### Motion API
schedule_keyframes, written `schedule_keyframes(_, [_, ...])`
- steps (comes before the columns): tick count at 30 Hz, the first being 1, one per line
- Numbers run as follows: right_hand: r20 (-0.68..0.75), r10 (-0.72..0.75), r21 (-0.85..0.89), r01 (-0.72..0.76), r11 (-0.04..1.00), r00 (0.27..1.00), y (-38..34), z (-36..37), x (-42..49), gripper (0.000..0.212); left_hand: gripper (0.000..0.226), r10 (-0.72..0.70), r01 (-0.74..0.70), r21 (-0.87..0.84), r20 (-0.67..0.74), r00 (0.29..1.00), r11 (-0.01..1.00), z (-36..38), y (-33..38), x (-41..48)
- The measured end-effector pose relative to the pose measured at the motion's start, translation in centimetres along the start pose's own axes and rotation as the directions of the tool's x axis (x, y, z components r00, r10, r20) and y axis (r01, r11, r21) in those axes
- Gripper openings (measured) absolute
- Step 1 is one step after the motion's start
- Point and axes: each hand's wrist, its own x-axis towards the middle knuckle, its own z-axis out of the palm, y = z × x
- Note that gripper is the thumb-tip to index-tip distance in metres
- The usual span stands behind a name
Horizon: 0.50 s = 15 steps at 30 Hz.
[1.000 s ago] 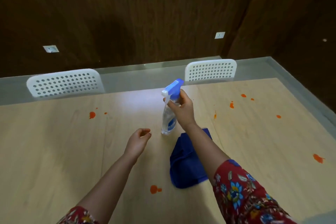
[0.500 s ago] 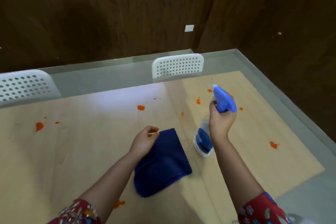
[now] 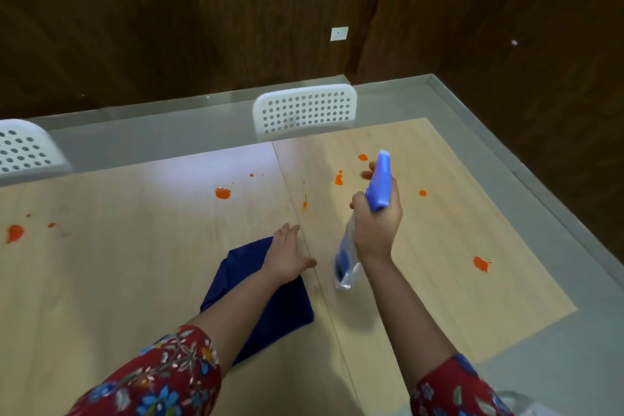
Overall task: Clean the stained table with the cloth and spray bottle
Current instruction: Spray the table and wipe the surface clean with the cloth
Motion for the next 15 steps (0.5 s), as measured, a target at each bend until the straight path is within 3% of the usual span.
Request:
schedule_keyframes(2, [0.065,0.097,-0.023,-0.096,0.995,0.993,-0.3,-0.2,3.2,0.018,0.109,-0.023,0.022,0.109,0.01,1.0,0.994,1.1,0.2,0.4])
schedule_keyframes(4, [0.175,0.236,-0.119,-0.217,0.969,0.956,-0.3,-0.5,6.4,0.041,0.123,-0.044,0.035,0.203,0.036,0.998,0.979,2.2,0.3,0.6])
schedule_keyframes(6, [0.31,0.406,-0.275,-0.328,0.904,0.86,0.0,-0.4,8.8,0.061,0.135,-0.063,0.042,0.29,0.065,0.996,0.956,3.0,0.1,0.7])
schedule_keyframes(8, [0.394,0.538,-0.467,-0.342,0.815,0.745,1.0,-0.2,10.4,0.057,0.14,-0.072,0.04,0.317,0.089,0.993,0.947,3.1,0.0,0.8])
schedule_keyframes(10, [0.425,0.595,-0.539,-0.337,0.772,0.683,1.9,0.0,11.5,0.05,0.141,-0.07,0.034,0.316,0.102,0.992,0.948,3.1,-0.1,0.8])
schedule_keyframes(15, [0.39,0.554,-0.431,-0.386,0.816,0.735,3.1,0.2,12.6,0.046,0.141,-0.068,0.027,0.334,0.111,0.991,0.942,3.2,-0.2,0.9])
